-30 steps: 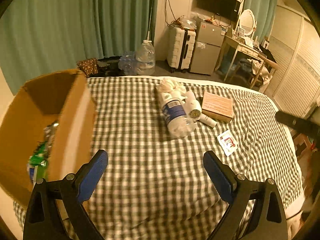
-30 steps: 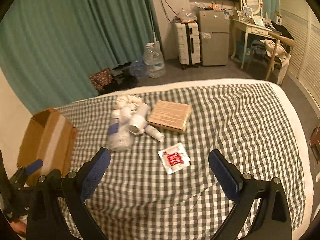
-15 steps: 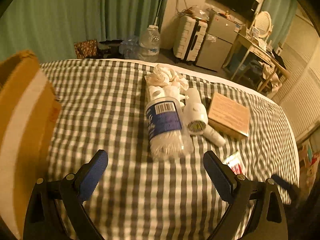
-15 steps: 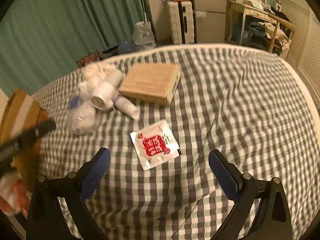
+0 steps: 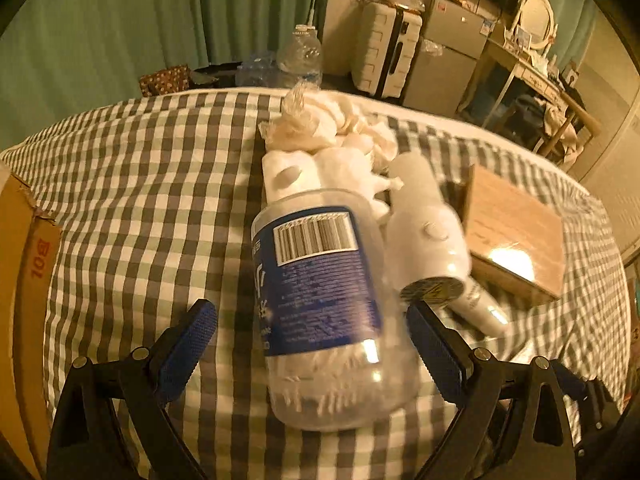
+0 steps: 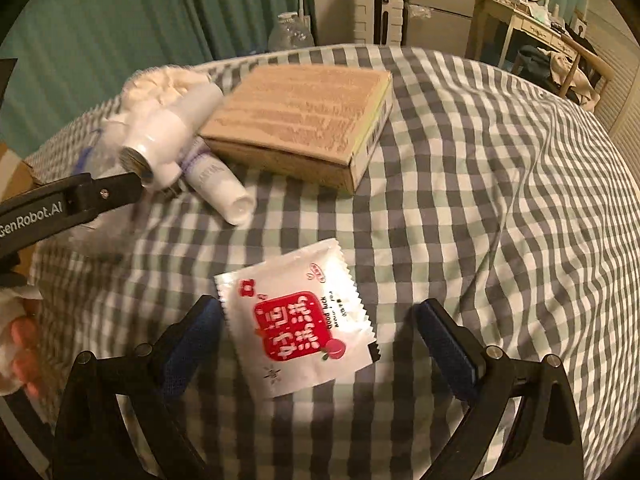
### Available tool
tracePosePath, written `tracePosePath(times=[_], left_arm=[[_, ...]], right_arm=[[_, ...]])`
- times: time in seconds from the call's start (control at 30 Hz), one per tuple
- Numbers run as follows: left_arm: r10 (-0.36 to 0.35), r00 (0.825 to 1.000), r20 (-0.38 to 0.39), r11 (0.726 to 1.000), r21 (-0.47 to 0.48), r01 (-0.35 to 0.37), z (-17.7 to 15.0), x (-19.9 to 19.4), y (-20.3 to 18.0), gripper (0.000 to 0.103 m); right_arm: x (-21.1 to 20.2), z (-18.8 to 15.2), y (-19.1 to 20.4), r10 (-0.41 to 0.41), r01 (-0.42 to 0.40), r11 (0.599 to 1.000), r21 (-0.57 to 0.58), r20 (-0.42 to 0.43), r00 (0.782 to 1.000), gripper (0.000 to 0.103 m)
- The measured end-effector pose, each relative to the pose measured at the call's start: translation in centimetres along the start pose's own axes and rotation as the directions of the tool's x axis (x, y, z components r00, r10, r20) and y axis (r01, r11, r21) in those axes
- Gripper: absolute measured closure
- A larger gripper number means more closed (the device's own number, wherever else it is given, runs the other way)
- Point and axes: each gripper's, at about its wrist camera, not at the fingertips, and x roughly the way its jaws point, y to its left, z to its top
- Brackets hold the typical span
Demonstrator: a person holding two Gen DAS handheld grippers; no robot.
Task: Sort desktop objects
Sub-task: 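Grasp the clear cotton-swab container with the left gripper while the right grasps the white snack sachet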
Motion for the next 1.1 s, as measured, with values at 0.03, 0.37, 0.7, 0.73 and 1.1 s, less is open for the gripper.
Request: tracePosePath(times=[0.03,0.37,0.7,0.73,1.1], left_arm=[[0.005,1.000,0.008,1.000,0.008,-0.005,-0.1,0.0,0.0,0.011],[0.008,1.000,0.012,0.995,0.102,-0.009,-1.2,-1.6,-0.3,0.038],[0.010,1.000,0.011,0.997,0.072,-0.011,-3.7,-5.9,2.9,0.038],[0.010,1.000,0.009,0.998,0.068,-0.011,-4.1,-6.5,3.4,0.038],[0.002,0.998,0.061,0.998,0.056,-0.005,-5.2,-12.8,7.2,0.038]], right_arm=[[0.0,-0.1,-0.1,0.003,-0.003,1.000,0.001,0.006,1.000,0.004],[-0.8,-1.1,-0.1,-0.047,0.048,0.998,-0.028,0.038,0.998,0.044],[-4.2,-1.7,-0.7,0.027,-0.029,0.999,0.031,0.069,0.997,0.088],[-4.9,-1.7,-0.7,0.038,-0.040,0.999,0.032,0.085,0.996,0.088],[-10.2,-1.8,0.5,0.144,-0.155,0.986,0.055,0.166,0.976,0.098]])
